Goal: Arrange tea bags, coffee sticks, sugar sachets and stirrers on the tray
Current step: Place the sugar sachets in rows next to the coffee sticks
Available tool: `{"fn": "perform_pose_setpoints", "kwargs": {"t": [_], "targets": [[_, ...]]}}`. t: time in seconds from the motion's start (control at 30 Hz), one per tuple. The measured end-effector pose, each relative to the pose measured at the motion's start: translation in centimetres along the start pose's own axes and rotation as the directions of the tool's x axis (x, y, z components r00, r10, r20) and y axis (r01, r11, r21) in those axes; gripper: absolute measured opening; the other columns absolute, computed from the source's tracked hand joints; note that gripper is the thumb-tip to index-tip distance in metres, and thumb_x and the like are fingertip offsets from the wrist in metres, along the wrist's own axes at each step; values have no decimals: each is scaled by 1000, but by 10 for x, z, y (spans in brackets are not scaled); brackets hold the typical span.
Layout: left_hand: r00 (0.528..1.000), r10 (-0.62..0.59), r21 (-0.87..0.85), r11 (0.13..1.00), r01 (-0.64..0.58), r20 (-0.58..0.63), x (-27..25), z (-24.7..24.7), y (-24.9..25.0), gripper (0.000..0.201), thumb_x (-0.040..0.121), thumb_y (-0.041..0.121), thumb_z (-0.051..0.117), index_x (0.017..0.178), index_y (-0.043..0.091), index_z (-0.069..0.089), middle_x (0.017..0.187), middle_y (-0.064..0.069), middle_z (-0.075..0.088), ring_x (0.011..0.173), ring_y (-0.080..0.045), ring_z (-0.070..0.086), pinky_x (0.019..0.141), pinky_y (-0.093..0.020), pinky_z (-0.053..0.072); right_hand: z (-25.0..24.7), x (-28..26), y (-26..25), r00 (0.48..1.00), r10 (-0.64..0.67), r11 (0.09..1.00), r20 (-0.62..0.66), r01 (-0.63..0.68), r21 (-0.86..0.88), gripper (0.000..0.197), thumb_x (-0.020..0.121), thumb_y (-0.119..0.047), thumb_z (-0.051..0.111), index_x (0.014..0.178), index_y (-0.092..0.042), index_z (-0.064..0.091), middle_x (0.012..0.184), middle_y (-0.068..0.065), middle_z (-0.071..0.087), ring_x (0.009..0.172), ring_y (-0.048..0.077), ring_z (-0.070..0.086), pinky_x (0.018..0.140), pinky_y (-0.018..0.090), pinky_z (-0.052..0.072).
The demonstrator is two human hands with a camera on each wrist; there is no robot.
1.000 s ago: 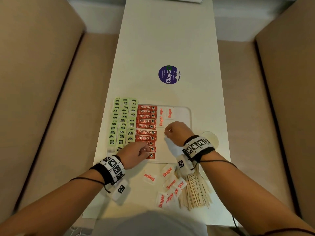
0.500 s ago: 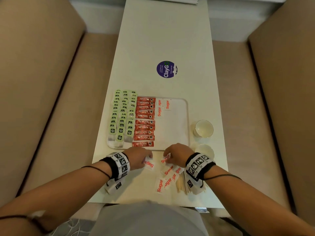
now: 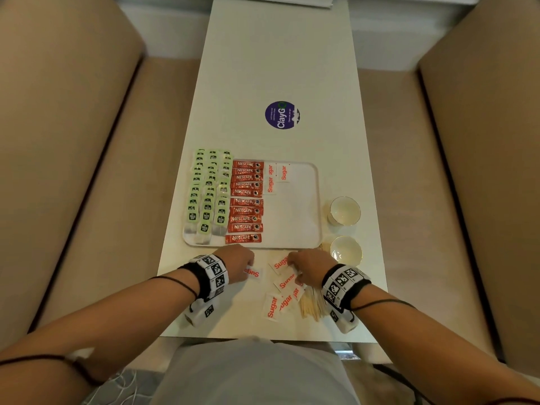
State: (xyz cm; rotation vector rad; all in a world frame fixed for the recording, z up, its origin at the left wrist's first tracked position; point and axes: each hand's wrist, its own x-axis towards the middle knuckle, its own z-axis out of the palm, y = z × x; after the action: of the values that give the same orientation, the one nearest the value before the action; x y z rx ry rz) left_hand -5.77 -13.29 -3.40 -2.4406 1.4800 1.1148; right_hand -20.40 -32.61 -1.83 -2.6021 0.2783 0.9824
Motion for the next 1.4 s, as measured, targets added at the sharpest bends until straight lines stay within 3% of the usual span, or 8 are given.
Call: {"fn": "perform_pose_setpoints", "kwargs": {"t": [0.23,0.4,0.6,0.8,1.07,1.17,1.3,1.4], "targets": [[999,7,-119,993,-1,53,1,-5,-7,21,89,32,65,104,17,68,105,3,68,90,-16,57,81,-28,47,5,6,-1,999,31,999,-36,-30,37,22,89,-21,72,107,-24,61,106,-5,63,92,19,66,84,35,59],[998,48,-176,984,-39,42,0,-8,-12,25,86,30,65,69,22,50,71,6,52,71,-18,49,68,-30,42,6,9,-2,994,59,997,-89,-55,52,14,95,-15,55,86,-23,61,88,-5,61,75,14,65,78,32,60],[999,38,-316,948,-28,23,-1,-16,-13,35,91,25,60,68,22,35,68,0,41,62,-17,36,57,-29,30,2,12,-7,994,44,995,-101,-35,98,15,100,-26,53,94,-20,66,90,-3,66,78,16,67,77,31,59],[997,-51,-484,872,74,60,2,-22,-12,27,91,17,61,75,18,39,73,-6,51,65,-20,43,60,-31,34,1,19,-13,992,-58,996,-109,65,61,33,98,-22,61,131,-26,58,107,-2,64,87,18,66,80,33,58],[994,-108,-657,748,88,10,1,-26,-12,9,95,12,47,102,18,49,84,-5,68,70,-19,61,64,-35,51,-7,27,-21,988,-132,988,-75,125,-91,25,99,-22,60,124,-22,59,100,0,63,80,21,67,75,34,59],[994,-107,-685,723,94,23,1,-31,-14,10,93,7,48,88,11,55,84,-10,64,72,-22,59,76,-46,54,-6,29,-27,987,-151,984,-54,145,-99,28,97,-21,64,124,-24,61,104,-1,65,83,22,68,78,35,59],[994,-100,-707,700,101,43,2,-27,-20,18,93,5,50,93,11,66,81,-4,64,72,-20,59,72,-37,52,-7,32,-35,984,-173,982,-45,169,-78,26,98,-17,61,124,-21,64,107,-2,68,87,20,70,83,35,59],[995,-97,-686,721,96,38,-1,-25,-19,12,97,9,48,91,11,58,81,-5,63,71,-20,59,75,-38,52,-8,35,-38,983,-182,978,-36,178,-106,26,98,-16,61,123,-20,65,109,1,66,88,22,69,82,36,59]]}}
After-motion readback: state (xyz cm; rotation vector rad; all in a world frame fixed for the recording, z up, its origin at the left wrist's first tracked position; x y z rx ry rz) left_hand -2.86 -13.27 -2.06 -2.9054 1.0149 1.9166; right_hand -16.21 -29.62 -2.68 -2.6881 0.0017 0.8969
